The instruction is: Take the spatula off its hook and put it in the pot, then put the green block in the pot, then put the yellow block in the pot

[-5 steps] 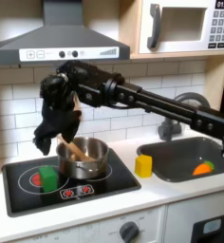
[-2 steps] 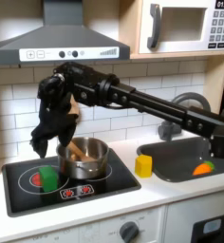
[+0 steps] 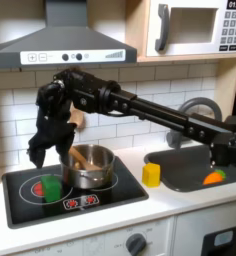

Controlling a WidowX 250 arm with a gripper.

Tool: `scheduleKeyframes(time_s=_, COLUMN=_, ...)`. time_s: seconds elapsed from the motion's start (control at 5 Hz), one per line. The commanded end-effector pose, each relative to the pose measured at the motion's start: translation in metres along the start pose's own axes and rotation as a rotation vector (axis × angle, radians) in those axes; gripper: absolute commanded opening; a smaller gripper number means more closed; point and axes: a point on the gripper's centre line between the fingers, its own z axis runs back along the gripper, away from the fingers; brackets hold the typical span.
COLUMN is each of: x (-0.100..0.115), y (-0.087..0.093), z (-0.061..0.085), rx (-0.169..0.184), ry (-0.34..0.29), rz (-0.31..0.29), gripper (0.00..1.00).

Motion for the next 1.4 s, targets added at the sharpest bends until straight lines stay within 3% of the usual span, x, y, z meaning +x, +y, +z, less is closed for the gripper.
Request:
scheduleKeyframes(time_s=0.0, x=-0.018, y=-0.001, z=-0.017, rx=-0.005, ry=0.057, rz=-0.021, gripper=1.0)
scheduleKeyframes(time_s=0.4, x=-0.025, y=0.003, z=-0.029, rx=-0.005, ry=0.094, rz=-0.02, gripper=1.0)
scheduleKeyframes(time_s=0.6, x=-0.022, y=0.002, z=-0.026, rx=-0.021, ry=0.068, rz=0.004, gripper=1.0)
scheduleKeyframes(time_s=1.2, x=-0.021, y=0.001, z=-0.033, rx=-0.017, ry=0.079, rz=-0.03, gripper=1.0)
